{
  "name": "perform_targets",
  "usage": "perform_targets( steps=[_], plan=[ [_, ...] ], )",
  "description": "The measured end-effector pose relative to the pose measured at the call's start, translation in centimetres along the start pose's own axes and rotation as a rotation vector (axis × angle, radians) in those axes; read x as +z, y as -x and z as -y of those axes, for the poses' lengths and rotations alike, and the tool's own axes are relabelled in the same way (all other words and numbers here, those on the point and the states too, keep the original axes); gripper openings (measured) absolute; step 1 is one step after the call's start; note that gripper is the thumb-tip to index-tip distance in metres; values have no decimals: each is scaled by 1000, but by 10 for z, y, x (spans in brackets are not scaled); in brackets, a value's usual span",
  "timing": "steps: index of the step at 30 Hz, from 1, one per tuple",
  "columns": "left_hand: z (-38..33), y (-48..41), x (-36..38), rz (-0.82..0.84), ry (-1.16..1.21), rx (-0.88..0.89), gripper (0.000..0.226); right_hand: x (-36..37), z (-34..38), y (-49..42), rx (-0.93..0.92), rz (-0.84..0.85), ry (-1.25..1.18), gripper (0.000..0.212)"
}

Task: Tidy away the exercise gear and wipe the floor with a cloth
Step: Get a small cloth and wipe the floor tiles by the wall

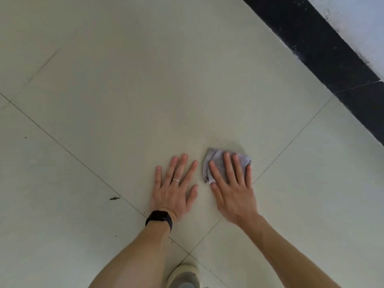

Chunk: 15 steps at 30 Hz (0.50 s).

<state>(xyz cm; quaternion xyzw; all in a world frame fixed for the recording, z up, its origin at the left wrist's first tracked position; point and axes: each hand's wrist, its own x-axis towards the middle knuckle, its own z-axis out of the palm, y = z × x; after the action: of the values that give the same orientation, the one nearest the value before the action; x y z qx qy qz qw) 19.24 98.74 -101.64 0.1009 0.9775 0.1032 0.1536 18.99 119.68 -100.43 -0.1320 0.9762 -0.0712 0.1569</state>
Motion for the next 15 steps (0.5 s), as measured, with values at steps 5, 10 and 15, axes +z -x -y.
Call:
perform_targets(
  steps=[5, 10, 15],
  plan=[
    [-1, 1, -2, 75, -23, -25, 70, 35, 38, 120, -126, 130, 22, 58],
    [-3, -1, -3, 86, -66, -58, 67, 35, 32, 116, -130, 119, -23, 57],
    [-12, 3, -23, 176, -55, -75, 65, 35, 36, 120, -100, 71, -80, 56]
  ],
)
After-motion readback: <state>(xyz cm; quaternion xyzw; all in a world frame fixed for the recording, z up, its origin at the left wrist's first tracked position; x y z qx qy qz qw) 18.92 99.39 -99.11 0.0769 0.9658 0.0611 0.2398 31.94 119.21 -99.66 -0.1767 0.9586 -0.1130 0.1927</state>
